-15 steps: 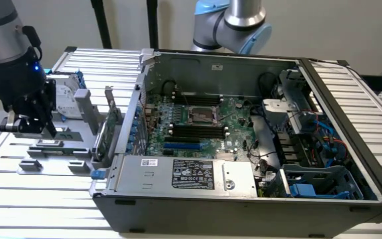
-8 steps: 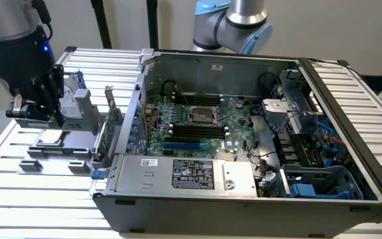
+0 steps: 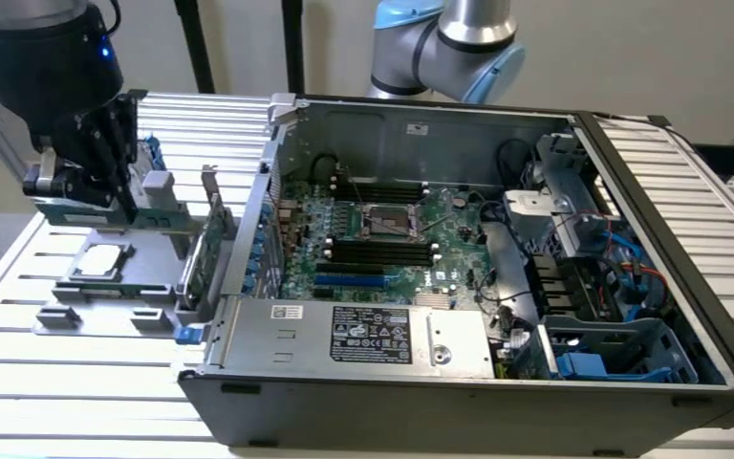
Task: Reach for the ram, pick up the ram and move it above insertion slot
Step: 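Pick up the ram and move it above insertion slot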
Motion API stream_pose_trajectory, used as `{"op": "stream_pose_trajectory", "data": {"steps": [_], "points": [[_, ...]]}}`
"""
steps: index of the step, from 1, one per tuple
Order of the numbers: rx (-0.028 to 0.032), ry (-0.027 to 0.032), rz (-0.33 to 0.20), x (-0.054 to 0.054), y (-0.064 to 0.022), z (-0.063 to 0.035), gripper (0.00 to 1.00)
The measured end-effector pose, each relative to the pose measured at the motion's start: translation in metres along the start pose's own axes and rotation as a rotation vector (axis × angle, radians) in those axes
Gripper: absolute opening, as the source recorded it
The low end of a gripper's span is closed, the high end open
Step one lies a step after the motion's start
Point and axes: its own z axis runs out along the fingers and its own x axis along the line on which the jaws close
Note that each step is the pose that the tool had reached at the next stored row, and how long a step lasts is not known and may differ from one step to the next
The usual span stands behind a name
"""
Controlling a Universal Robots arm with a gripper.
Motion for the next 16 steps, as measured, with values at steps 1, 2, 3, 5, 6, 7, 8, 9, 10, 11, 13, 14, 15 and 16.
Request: {"op": "stream_pose_trajectory", "data": {"steps": [1,2,3,5,6,7,8,9,10,11,13,14,15,16], "points": [[0.0002,-0.0003,0.0,0.0,-0.0034,-0.0024,0.13],[0.0001,-0.0002,0.0,0.0,-0.0062,-0.0038,0.13],[0.0,-0.0001,0.0,0.0,-0.0092,-0.0047,0.13],[0.0004,-0.0003,0.0,-0.001,-0.0149,-0.0058,0.13],[0.0007,-0.0003,0.0,-0.001,-0.0177,-0.0062,0.13],[0.0009,-0.0004,0.0,-0.001,-0.0205,-0.0066,0.13],[0.0012,-0.0005,0.0,-0.002,-0.0232,-0.007,0.13],[0.0015,-0.0004,0.0,-0.002,-0.0259,-0.0074,0.13],[0.0018,-0.0005,0.0,-0.002,-0.0285,-0.0078,0.13],[0.0023,-0.0006,0.0,-0.002,-0.0312,-0.0082,0.13],[0.003,-0.0006,0.0,-0.003,-0.0361,-0.0091,0.13],[0.0034,-0.0007,0.0,-0.003,-0.0385,-0.0094,0.13],[0.0038,-0.0007,0.0,-0.003,-0.0409,-0.0098,0.13],[0.0043,-0.0009,0.0,-0.004,-0.0432,-0.0101,0.13]]}}
